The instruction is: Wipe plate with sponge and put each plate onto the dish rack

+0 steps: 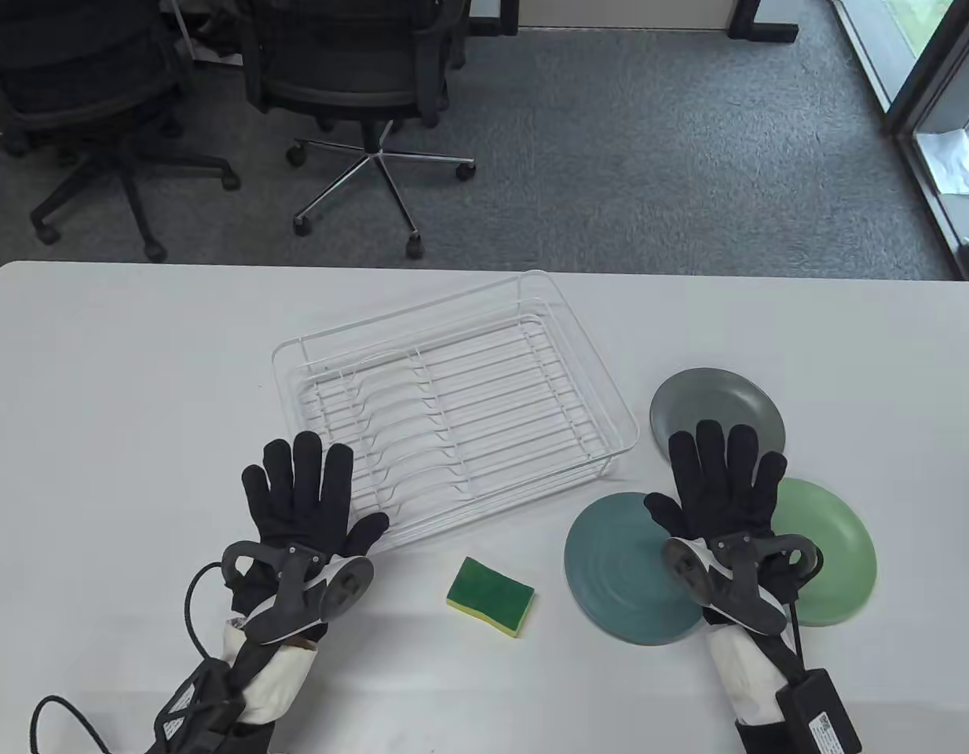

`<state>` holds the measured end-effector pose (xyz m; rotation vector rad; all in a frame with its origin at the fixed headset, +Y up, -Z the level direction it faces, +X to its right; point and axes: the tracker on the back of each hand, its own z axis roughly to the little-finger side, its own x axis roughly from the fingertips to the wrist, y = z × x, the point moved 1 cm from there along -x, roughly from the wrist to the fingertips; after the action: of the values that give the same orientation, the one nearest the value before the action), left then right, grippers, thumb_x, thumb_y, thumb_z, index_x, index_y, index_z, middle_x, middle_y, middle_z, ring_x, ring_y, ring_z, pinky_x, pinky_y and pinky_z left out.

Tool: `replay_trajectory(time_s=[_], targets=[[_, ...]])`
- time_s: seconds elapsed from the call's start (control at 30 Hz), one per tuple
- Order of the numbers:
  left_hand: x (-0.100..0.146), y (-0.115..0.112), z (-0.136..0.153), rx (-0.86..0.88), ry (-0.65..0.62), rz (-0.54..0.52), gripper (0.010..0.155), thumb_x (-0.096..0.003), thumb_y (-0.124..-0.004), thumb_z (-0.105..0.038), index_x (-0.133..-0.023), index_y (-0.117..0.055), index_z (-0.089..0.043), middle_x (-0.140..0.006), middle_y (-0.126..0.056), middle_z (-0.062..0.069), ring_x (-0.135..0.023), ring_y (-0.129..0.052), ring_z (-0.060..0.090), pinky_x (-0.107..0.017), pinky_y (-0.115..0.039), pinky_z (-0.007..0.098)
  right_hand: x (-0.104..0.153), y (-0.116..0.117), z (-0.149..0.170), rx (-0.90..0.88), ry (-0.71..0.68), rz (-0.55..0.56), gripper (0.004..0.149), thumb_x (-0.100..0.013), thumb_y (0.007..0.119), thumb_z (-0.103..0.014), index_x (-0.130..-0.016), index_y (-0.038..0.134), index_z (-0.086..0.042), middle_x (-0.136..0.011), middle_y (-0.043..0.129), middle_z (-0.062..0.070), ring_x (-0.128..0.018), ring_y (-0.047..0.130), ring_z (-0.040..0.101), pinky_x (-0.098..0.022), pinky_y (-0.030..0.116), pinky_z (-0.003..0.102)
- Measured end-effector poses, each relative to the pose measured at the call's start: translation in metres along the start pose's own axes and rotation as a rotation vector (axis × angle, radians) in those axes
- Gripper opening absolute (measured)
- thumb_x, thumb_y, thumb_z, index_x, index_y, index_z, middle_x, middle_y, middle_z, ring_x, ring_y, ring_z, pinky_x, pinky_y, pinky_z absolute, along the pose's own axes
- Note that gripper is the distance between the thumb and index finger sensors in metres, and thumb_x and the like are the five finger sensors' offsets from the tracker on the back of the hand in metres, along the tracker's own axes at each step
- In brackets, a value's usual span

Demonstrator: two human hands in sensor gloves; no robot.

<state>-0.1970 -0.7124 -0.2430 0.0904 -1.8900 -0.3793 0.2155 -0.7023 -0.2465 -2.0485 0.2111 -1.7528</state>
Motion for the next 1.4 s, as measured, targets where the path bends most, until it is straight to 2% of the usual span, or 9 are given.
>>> replay_trajectory(time_s=[0.77,0.83,0.9,1.1,1.4], targets=[[-0.003,0.003,-0.006,0.053,-0.04,0.002,0.09,-0.0596,-0.044,-0.058,-0.117,-0.007,0.001,-0.116,-0.009,0.043,-0.098,-0.008,0.069,-0.066,-0.022,0.083,0.0,0.001,-0.003,-0.012,-0.005,-0.02,0.072,-0.06,0.041,-0.051,-0.118,0.026,-0.011,-0.121,0.017,0.024,-0.1,-0.001,0.048,-0.068,0.011,0.068],[-0.006,0.009,-0.014,0.08,-0.073,-0.02,0.09,-0.0595,-0.046,-0.057,-0.118,-0.009,0.0,-0.117,-0.013,0.043,-0.1,-0.014,0.069,-0.068,-0.026,0.081,0.0,0.001,-0.003,-0.016,-0.003,-0.023,0.072,-0.06,0.041,-0.051,-0.118,0.026,-0.011,-0.121,0.017,0.024,-0.1,-0.001,0.048,-0.068,0.011,0.068],[-0.01,0.018,-0.024,0.087,-0.105,-0.064,0.09,-0.0593,-0.052,-0.055,-0.118,-0.015,0.002,-0.118,-0.023,0.041,-0.103,-0.03,0.068,-0.072,-0.04,0.076,-0.001,0.001,-0.002,-0.02,0.002,-0.026,0.072,-0.06,0.041,-0.051,-0.118,0.026,-0.011,-0.121,0.018,0.024,-0.1,0.0,0.049,-0.068,0.011,0.068],[-0.022,0.041,-0.065,0.133,-0.249,-0.143,0.089,-0.0571,-0.061,-0.053,-0.119,-0.029,0.002,-0.119,-0.04,0.036,-0.103,-0.048,0.062,-0.073,-0.054,0.068,-0.001,0.003,0.0,-0.034,0.016,-0.041,0.072,-0.06,0.041,-0.051,-0.118,0.027,-0.011,-0.121,0.018,0.024,-0.1,0.002,0.049,-0.068,0.012,0.068],[-0.031,0.043,-0.113,0.142,-0.43,-0.117,0.087,-0.0501,-0.077,-0.049,-0.116,-0.046,-0.002,-0.115,-0.06,0.027,-0.101,-0.069,0.05,-0.073,-0.068,0.055,-0.002,0.005,0.002,-0.069,0.027,-0.05,0.072,-0.06,0.042,-0.05,-0.118,0.027,-0.01,-0.121,0.018,0.025,-0.1,0.002,0.049,-0.068,0.012,0.068]])
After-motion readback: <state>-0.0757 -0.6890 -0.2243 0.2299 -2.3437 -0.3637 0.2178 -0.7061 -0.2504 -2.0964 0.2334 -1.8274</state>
